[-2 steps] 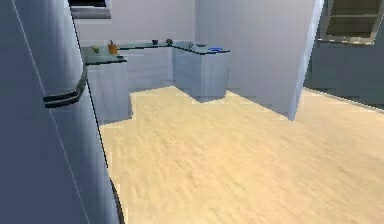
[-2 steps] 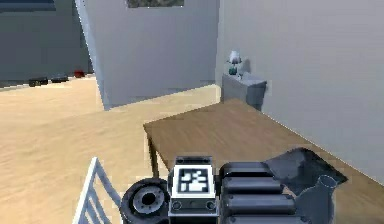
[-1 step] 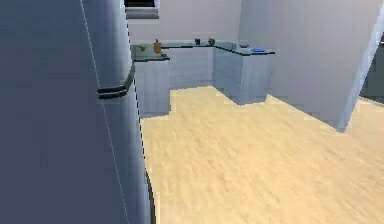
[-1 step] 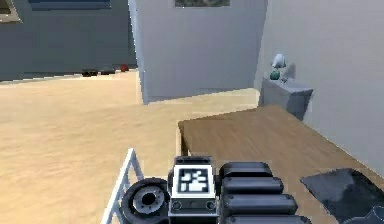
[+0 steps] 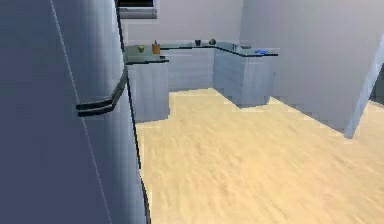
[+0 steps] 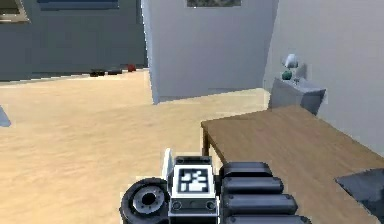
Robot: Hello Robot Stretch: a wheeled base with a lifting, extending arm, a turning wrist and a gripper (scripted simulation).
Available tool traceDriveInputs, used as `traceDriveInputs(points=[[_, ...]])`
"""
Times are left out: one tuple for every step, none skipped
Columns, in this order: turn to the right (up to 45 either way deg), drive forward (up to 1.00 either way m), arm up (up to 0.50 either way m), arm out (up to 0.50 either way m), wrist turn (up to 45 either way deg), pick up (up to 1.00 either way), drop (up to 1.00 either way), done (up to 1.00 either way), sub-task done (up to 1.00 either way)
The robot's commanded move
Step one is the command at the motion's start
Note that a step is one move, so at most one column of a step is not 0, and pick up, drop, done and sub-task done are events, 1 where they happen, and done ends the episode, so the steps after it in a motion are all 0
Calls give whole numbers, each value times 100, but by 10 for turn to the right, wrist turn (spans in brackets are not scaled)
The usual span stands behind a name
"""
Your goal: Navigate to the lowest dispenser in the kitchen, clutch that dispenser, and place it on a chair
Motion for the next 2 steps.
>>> traceDriveInputs(points=[[210,0,0,0,0,0,0,0,0],[30,0,0,0,0,0,0,0,0]])
